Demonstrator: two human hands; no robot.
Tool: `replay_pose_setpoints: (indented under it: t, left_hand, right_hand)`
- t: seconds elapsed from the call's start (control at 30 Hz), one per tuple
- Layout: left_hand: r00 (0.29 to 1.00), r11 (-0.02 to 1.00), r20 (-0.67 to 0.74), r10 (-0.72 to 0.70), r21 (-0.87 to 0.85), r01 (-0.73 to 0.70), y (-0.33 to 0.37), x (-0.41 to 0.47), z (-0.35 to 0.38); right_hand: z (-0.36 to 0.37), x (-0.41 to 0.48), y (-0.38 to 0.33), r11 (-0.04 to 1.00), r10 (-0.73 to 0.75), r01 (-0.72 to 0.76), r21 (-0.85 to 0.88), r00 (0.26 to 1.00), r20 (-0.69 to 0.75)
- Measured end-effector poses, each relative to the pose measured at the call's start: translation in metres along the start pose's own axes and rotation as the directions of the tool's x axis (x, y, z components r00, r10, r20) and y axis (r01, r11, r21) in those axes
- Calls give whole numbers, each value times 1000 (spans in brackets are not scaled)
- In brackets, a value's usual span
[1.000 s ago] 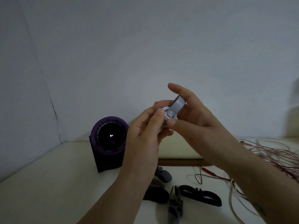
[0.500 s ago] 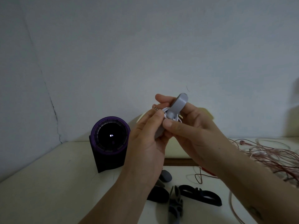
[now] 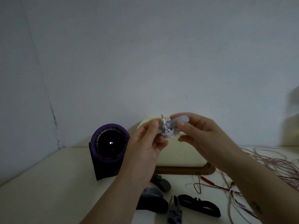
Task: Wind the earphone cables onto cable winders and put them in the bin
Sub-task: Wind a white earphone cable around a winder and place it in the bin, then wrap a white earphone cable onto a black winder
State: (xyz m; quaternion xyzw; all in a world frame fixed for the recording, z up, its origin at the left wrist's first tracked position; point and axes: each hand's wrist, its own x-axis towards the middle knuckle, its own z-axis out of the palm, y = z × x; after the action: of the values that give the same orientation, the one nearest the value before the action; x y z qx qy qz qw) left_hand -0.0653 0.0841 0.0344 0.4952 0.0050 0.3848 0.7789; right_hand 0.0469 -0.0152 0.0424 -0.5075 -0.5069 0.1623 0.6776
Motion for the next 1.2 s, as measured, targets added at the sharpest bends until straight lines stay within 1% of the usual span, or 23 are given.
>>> replay_pose_setpoints:
  t: [0.07,0.1,0.13,0.17,0.2,0.23,0.27,0.33,0.37,0.4,0.47,0.57,0.63,0.7,0.77,0.83,0.9,0.97,1.03,1.1,1.17,1.2]
  left_hand:
    - [1000,998,4,3,58,-3,0,4,-7]
    - [1000,987,-4,22,159,-22,-1,8,-12]
    - [998,942,-16,63,330,-55,-4,13,-18]
    - [992,840,-13,126,534,-99,-6,19,-25]
    - [982,685,28,186,713,-150,-9,25,-33]
    - [975,515,89,203,837,-184,-11,31,-39]
    - [972,361,156,176,908,-211,-16,36,-47]
    - [971,123,232,56,964,-237,-27,46,-58]
    - [971,40,239,13,970,-240,-31,47,-60]
    - [970,-2,242,-2,970,-242,-34,49,-61]
    - [969,-8,246,4,969,-246,-34,50,-62]
    - [966,-40,257,-2,966,-257,-35,49,-63]
    - [971,-80,239,-11,968,-239,-37,47,-62]
    - [971,-115,238,29,966,-233,-40,43,-57]
    - [951,-106,292,100,954,-282,-43,38,-48]
    - [920,-47,374,116,928,-371,-49,31,-34]
    - [900,42,436,24,899,-437,-61,21,-15]
    - [880,86,458,-127,889,-450,-76,13,6]
    - [857,61,461,-231,886,-460,-94,7,23]
    - [841,23,451,-298,884,-466,-112,4,37]
    - [832,12,418,-365,896,-445,-127,1,47]
    - [828,4,403,-390,900,-436,-134,0,49]
  right_hand:
    - [-2,4,4,1000,5,-4,15,999,-53]
    - [-4,8,7,1000,8,-6,26,996,-84]
    - [-8,14,10,1000,18,-16,17,992,-128]
    - [-12,20,12,999,23,-27,-23,983,-184]
    - [-18,29,15,995,12,-37,-96,969,-247]
    - [-23,37,18,981,-13,-47,-186,951,-308]
    - [-29,47,21,956,-47,-62,-286,933,-357]
    - [-37,62,29,860,-80,-127,-494,923,-377]
    - [-40,67,33,795,-67,-165,-584,932,-355]
    - [-43,69,35,741,-52,-189,-645,941,-335]
    - [-46,68,32,697,-73,-176,-695,947,-313]
    - [-53,53,18,688,-93,-132,-714,959,-268]
    - [-63,37,12,642,-73,-122,-757,973,-219]
    - [-75,19,8,595,-21,-134,-793,983,-182]
    - [-87,2,3,560,53,-165,-812,985,-163]
    - [-100,-15,0,530,129,-199,-824,980,-153]
    - [-114,-31,-1,462,193,-219,-859,971,-144]
    - [-123,-48,-4,374,302,-239,-896,945,-126]
    - [-123,-61,-5,257,434,-235,-938,895,-105]
    - [-122,-74,-2,135,523,-218,-967,844,-117]
    - [-121,-84,4,67,551,-199,-978,824,-130]
    - [-121,-87,7,56,547,-180,-982,829,-121]
